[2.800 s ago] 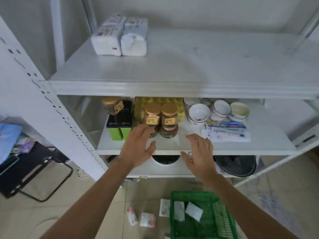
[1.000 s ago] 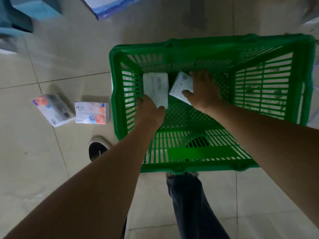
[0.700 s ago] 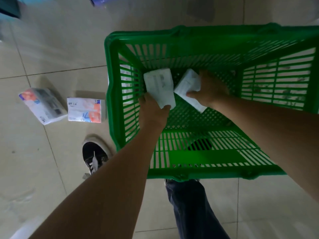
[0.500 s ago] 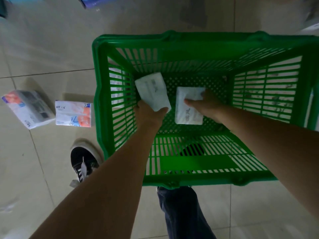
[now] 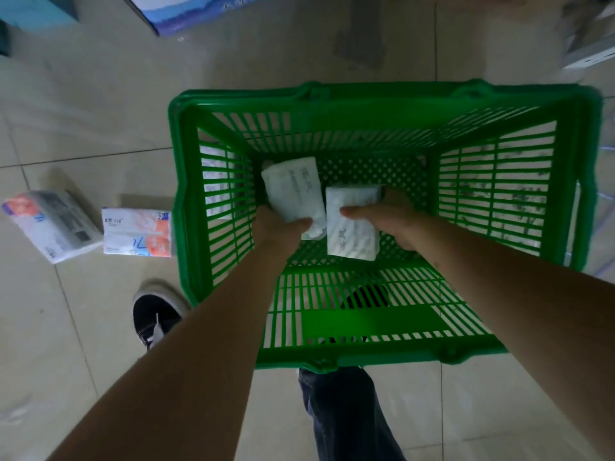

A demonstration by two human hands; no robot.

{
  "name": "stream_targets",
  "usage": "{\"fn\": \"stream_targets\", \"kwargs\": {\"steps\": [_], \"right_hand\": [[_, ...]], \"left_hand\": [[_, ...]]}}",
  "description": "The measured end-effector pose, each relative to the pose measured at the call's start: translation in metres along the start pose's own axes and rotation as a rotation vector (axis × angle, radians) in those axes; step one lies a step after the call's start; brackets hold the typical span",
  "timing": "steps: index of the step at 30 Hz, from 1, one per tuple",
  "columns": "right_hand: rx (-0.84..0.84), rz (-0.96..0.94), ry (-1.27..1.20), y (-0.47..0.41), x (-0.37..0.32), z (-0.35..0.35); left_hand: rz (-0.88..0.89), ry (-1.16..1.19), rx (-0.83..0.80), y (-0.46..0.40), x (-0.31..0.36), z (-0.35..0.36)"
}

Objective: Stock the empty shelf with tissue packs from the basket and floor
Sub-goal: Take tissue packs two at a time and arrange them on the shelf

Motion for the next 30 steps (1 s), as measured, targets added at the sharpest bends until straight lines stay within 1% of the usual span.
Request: {"fn": "stream_targets", "kwargs": {"steps": [5, 8, 11, 15, 17, 19, 21, 25, 30], "right_hand": [[-0.053, -0.097, -0.069, 0.021, -0.003, -0.002], [-0.081, -0.091, -0.104, 0.038, -0.009, -0.012], [-0.148, -0.056, -0.066, 0.062, -0.025, -0.027], [-0.257, 0.053, 0.008, 0.098, -0.054, -0.053], [-0.315, 0.051, 0.028, 0.116, -0.07, -0.066], [-0.32, 0.019, 0.029, 0.135, -0.086, -0.077], [-0.272, -0.017, 0.019, 0.158, -0.103, -0.083], [-0.187, -0.063, -0.022, 0.219, -0.135, -0.09], [-0.199, -0.118, -0.039, 0.293, -0.178, -0.098]], "left_hand": [[-0.018, 0.009, -0.117, 0.023, -0.001, -0.012], [-0.039, 0.054, -0.191, 0.04, 0.0, -0.03], [-0.075, 0.1, -0.367, 0.053, 0.007, -0.056], [-0.11, 0.194, -0.626, 0.074, 0.027, -0.1], [-0.099, 0.251, -0.726, 0.087, 0.042, -0.119], [-0.086, 0.315, -0.751, 0.098, 0.059, -0.135], [-0.061, 0.359, -0.761, 0.112, 0.077, -0.154], [0.009, 0.362, -0.734, 0.152, 0.108, -0.195], [0.05, 0.389, -0.697, 0.203, 0.136, -0.256]]}}
Point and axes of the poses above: each hand's wrist, its own y-axis away from the middle knuckle, its own z-axis out of the palm, x = y × z, the point moved 4 cm from there along -y, towards the middle knuckle, and after that the axes turned 9 degrees about x, right-handed, at the moved point
